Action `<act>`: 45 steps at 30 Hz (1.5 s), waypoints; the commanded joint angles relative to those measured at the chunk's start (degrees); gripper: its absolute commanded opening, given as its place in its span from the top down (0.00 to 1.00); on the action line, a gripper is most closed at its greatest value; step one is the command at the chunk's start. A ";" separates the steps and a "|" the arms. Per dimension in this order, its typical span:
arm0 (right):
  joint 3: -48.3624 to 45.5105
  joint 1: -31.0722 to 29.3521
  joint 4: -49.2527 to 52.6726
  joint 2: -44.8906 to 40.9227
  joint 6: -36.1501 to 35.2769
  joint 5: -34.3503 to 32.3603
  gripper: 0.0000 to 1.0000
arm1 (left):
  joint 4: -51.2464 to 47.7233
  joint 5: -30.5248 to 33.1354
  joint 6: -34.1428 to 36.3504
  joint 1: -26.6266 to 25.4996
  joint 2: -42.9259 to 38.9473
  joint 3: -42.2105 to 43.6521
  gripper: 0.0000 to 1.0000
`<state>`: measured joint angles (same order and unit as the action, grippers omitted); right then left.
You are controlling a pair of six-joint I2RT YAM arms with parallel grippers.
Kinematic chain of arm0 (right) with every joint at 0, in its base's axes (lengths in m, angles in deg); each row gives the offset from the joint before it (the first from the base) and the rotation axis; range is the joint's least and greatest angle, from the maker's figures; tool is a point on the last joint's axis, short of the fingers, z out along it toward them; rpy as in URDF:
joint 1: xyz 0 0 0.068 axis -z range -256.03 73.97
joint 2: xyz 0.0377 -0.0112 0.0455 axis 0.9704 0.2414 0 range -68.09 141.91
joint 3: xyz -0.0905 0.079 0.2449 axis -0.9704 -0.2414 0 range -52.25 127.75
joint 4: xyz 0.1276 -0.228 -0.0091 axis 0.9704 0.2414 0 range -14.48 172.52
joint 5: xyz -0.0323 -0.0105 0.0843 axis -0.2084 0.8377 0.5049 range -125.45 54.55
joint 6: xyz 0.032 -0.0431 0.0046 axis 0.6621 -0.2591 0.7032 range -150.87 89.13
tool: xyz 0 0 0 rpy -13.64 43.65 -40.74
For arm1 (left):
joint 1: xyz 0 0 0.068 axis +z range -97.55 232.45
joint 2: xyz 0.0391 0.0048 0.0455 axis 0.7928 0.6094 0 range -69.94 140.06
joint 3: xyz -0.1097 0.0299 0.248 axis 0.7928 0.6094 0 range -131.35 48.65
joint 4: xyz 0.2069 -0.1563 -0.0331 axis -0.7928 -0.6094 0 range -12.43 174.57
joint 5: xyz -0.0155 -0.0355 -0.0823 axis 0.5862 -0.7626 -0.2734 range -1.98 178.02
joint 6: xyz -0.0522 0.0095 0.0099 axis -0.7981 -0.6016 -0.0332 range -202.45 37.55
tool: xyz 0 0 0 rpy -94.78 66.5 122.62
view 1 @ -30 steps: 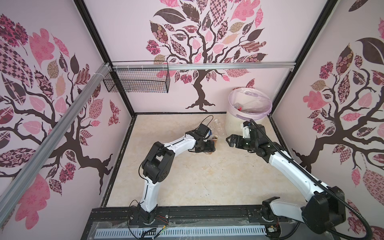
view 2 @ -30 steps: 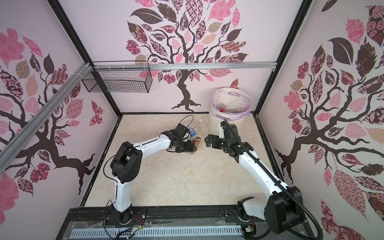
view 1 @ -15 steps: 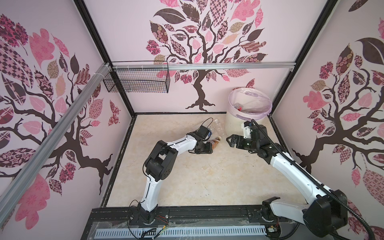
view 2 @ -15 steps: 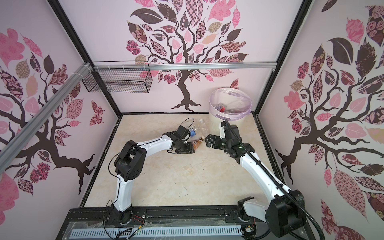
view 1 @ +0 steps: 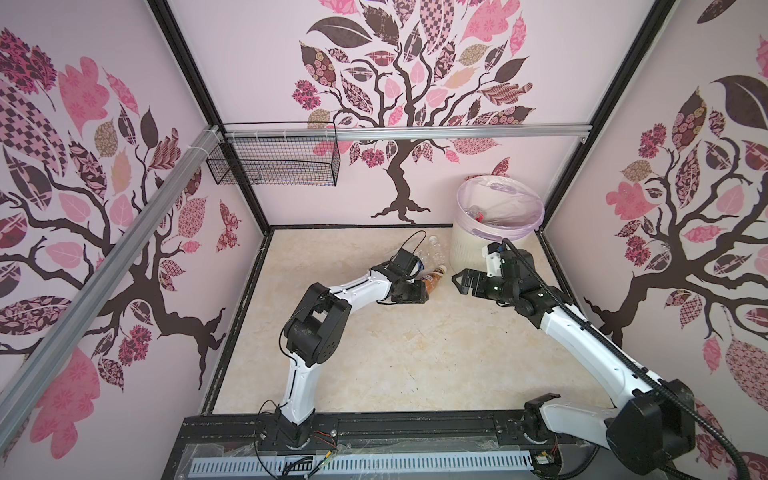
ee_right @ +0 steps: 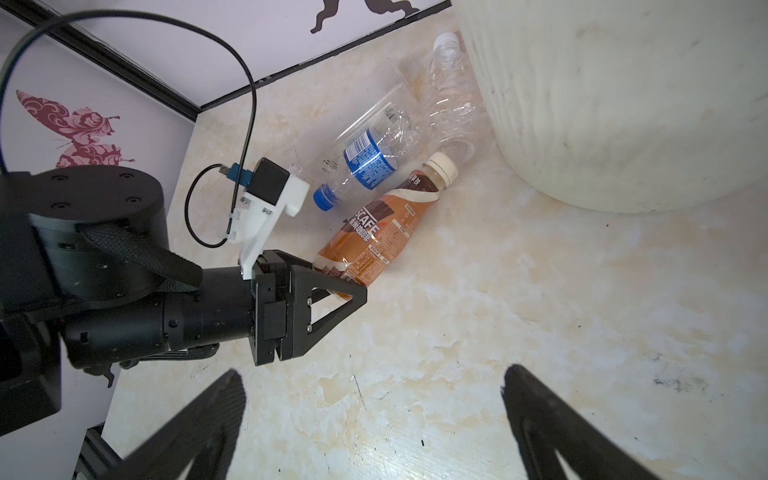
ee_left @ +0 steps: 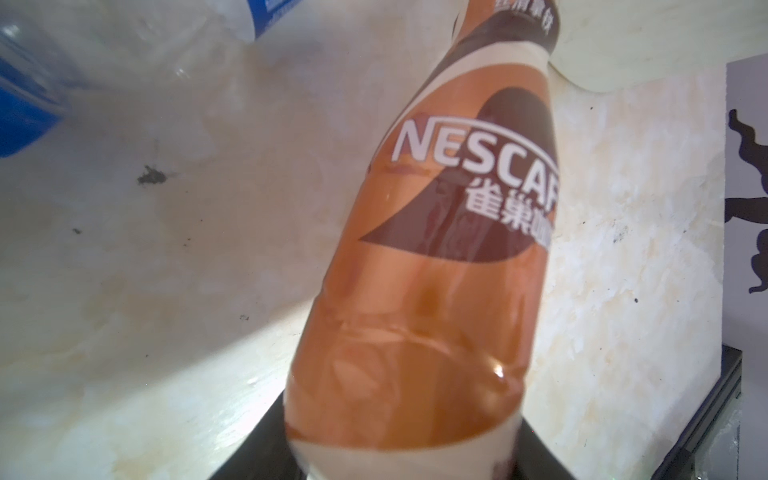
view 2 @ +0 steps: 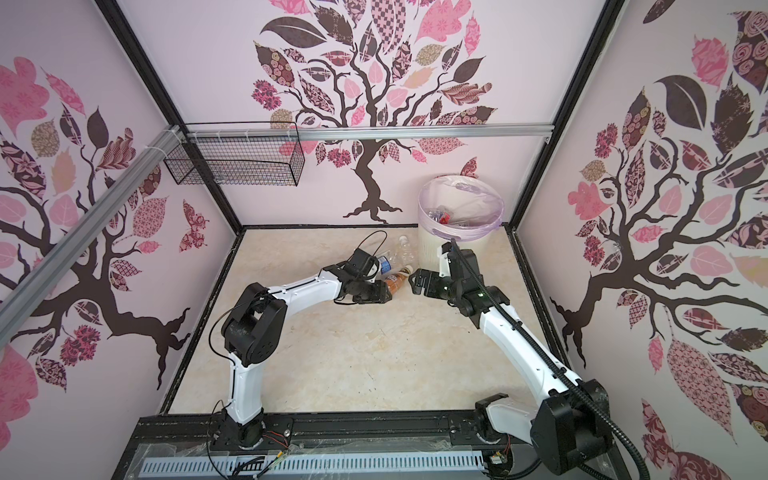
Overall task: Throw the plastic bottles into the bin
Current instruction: 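Close the left gripper on the Nescafe bottle's body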
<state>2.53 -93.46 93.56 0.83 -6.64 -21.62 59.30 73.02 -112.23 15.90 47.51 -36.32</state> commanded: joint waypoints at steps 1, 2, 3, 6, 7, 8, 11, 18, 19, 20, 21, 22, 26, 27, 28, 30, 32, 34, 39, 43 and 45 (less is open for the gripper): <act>0.04 0.29 -0.64 -0.79 0.38 0.77 0.00 | 0.82 -0.36 -0.06 0.17 -0.33 0.57 0.41; -0.03 0.29 -0.60 -0.81 0.38 0.79 0.00 | 0.78 -0.29 -0.15 0.12 -0.19 0.45 0.38; -0.12 0.29 -0.58 -0.97 0.26 0.68 0.00 | 0.81 -0.20 -0.27 0.17 -0.11 0.66 0.38; -0.19 0.34 -0.43 -1.15 -0.17 0.18 0.01 | 0.63 0.06 -0.23 0.12 -0.02 0.64 0.37; -0.18 0.31 -0.41 -1.14 -0.15 0.08 0.01 | 0.67 0.06 -0.26 0.08 0.13 0.77 0.37; -0.20 0.34 -0.51 -1.07 -0.19 0.16 0.00 | 0.54 0.05 -0.26 0.08 0.12 0.77 0.37; -0.37 0.42 -0.88 -1.02 -0.06 0.32 0.01 | 0.27 0.40 0.11 -0.08 -0.01 0.64 0.35; -0.56 0.38 -1.34 -1.07 -0.06 0.53 0.00 | -4.37 4.26 2.46 -0.15 0.91 -2.41 0.24; -0.57 0.40 -1.49 -1.00 0.02 0.59 0.00 | -4.77 4.28 2.83 -0.14 1.23 -2.82 0.23; -0.73 0.38 -1.60 -1.00 0.10 0.70 0.00 | -4.91 4.15 2.95 -0.15 1.45 -3.02 0.23; -0.79 0.38 -1.69 -1.07 0.12 0.76 0.01 | -4.84 3.98 3.04 -0.14 1.60 -3.17 0.23; -0.90 0.37 -1.77 -1.14 0.11 0.77 0.00 | -4.64 3.93 3.07 -0.27 1.67 -3.17 0.22; -0.99 0.47 -1.43 -1.53 -0.23 0.60 0.01 | -6.32 5.52 5.62 -1.51 2.05 -5.21 0.21; -0.99 0.51 -1.34 -1.76 -0.36 0.38 0.00 | -7.29 6.57 6.70 -1.92 2.11 -6.15 0.21; -0.95 0.55 -1.26 -1.95 -0.48 0.29 0.01 | -8.18 7.59 7.65 -2.27 2.06 -7.01 0.21; -0.99 0.64 -1.05 -2.39 -0.59 0.15 0.01 | -9.45 9.43 9.04 -2.49 1.85 -8.04 0.20; -1.16 0.73 -0.97 -2.73 -0.67 0.16 0.01 | -10.12 10.81 10.80 -2.56 1.40 -8.67 0.20; -1.41 0.82 -0.97 -3.16 -0.67 0.19 0.01 | -10.37 13.15 13.38 -2.95 0.91 -9.07 0.20; -1.43 1.08 -0.64 -4.23 -0.61 0.41 0.01 | -10.24 16.13 20.11 -3.09 1.46 -10.20 0.19; -1.02 1.26 -0.09 -4.77 -0.64 0.42 0.01 | -8.84 16.04 23.62 -3.18 2.01 -10.45 0.19; -0.95 1.27 0.05 -4.94 -0.59 0.49 0.00 | -7.17 15.36 24.41 -3.17 2.06 -9.96 0.19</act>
<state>1.24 -92.61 92.47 -2.18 -6.84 -21.47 49.83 87.86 -91.69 12.92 48.90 -43.82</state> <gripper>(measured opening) 0.995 0.806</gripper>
